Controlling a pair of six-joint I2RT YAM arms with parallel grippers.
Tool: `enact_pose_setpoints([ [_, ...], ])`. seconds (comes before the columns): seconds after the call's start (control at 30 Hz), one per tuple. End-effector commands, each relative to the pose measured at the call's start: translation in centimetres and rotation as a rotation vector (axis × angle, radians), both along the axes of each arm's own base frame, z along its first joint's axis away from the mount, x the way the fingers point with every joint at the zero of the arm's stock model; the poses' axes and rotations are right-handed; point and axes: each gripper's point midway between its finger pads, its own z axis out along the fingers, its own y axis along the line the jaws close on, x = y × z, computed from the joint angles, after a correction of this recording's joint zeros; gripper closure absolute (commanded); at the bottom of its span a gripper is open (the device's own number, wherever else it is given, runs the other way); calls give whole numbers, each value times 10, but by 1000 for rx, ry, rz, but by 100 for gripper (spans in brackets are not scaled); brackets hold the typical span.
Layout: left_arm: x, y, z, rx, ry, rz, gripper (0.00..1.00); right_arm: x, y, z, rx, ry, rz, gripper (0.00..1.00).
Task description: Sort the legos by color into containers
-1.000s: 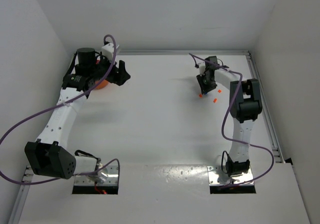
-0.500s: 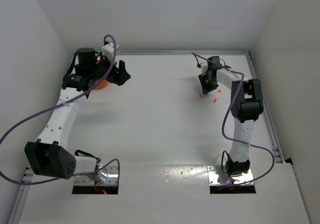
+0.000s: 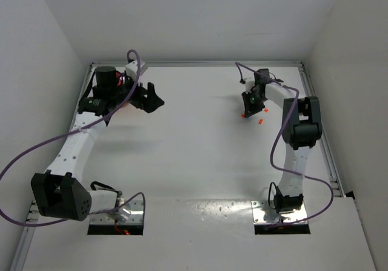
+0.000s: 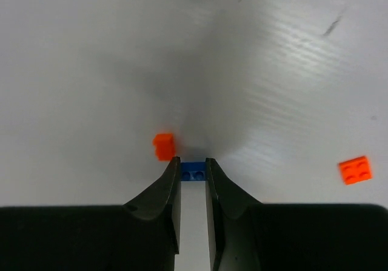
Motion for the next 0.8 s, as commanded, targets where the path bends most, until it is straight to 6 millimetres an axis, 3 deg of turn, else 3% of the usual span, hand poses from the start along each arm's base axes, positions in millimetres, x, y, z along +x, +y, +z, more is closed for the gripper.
enact_pose_setpoints([
  [0.0, -28, -23, 9, -145, -9, -179, 0, -11, 33, 52, 197, -2, 26, 94],
  [0.1, -38, -36, 3, -233, 24, -251, 0, -24, 84, 103, 437, 8, 104, 95],
  [0.17, -44, -48, -8, -262, 57, -272, 0, -28, 107, 127, 595, 35, 112, 95],
  [0.2, -49, -56, -16, -261, 67, -297, 3, -29, 113, 135, 641, 43, 117, 95],
  [0.33, -55, -74, -19, -245, 21, -311, 9, -46, 141, 166, 853, 99, 154, 95],
  [0.37, -54, -76, -24, -229, 20, -298, 13, -51, 150, 184, 950, 114, 176, 95],
  [0.6, -60, -120, -34, -187, -17, -368, 28, -77, 168, 221, 1306, 330, 134, 96],
  [0.63, -63, -129, -35, -184, -12, -388, 30, -76, 169, 236, 1341, 336, 132, 96],
  [0.77, -61, -155, -35, -203, -8, -421, 38, -82, 173, 231, 1348, 380, 87, 96],
])
